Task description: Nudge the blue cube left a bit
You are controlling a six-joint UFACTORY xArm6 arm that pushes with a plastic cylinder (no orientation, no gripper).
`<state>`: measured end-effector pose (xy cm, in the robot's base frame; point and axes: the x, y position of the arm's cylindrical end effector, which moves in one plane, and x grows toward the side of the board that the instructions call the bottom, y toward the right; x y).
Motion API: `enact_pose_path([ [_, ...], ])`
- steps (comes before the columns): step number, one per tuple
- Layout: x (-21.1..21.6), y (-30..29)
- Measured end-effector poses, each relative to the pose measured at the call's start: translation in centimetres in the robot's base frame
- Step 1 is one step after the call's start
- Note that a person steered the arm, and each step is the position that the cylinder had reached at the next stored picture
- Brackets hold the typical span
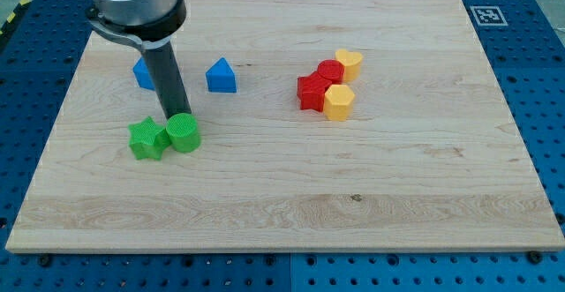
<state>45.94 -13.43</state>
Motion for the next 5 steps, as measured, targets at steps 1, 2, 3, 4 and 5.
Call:
enact_pose_path([
  [1,1.0,1.4],
  [2,0.5,1.7],
  [3,-2.8,-1.4],
  [4,-4.9,-8.5],
  [5,-4.7,-14.3],
])
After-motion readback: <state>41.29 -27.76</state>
